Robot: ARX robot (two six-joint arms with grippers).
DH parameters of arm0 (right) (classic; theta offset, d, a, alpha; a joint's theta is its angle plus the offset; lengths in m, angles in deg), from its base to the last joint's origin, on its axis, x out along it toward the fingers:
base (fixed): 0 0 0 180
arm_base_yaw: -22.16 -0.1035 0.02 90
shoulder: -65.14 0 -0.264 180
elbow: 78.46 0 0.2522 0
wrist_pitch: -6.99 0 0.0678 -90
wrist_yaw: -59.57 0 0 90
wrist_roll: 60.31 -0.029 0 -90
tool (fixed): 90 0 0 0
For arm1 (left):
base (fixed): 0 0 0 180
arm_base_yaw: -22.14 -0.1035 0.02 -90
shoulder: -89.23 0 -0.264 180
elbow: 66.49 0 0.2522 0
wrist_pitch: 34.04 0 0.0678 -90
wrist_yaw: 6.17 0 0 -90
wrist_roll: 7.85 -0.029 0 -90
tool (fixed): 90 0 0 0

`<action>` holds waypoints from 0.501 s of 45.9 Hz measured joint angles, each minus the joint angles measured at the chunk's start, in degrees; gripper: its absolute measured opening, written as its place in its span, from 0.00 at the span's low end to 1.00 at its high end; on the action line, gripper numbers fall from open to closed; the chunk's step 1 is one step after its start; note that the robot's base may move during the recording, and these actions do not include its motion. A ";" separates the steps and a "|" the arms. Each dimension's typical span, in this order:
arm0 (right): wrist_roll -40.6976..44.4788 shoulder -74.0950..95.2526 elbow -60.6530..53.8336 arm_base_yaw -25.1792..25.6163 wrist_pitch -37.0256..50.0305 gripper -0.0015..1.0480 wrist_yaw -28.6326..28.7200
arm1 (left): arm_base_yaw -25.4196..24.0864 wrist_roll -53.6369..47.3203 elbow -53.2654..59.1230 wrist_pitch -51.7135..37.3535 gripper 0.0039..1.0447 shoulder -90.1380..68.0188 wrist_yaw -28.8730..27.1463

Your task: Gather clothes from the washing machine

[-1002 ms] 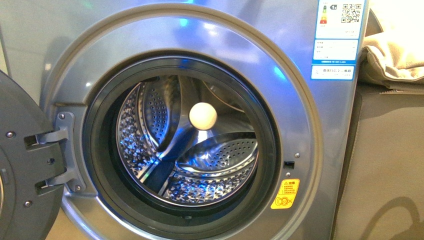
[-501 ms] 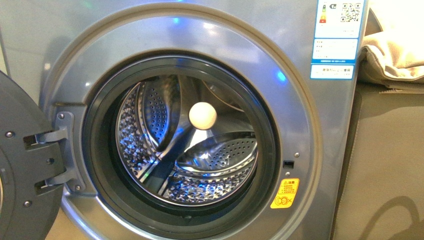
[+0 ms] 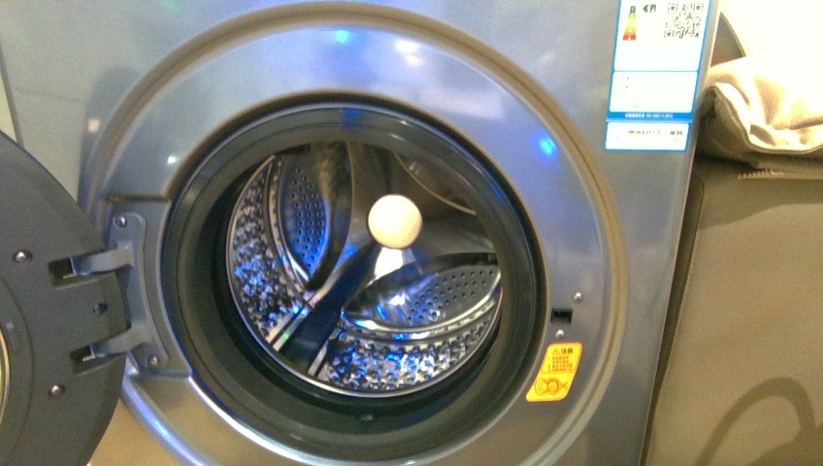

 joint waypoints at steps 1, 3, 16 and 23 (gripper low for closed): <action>0.11 0.26 -0.48 -0.09 0.33 0.93 -0.52 | -0.39 0.76 -0.02 0.96 0.94 0.00 0.24; 0.66 0.96 -1.77 -0.39 1.09 0.93 -1.57 | -0.76 1.53 -0.02 1.36 0.94 0.04 0.46; 2.82 2.25 -2.38 -2.43 4.48 0.93 -3.69 | -14.34 -6.21 63.43 -36.65 0.41 37.75 18.14; 5.90 -0.72 -1.84 -5.75 -2.14 0.88 -11.69 | -22.60 -6.51 92.41 -46.60 0.07 51.34 26.43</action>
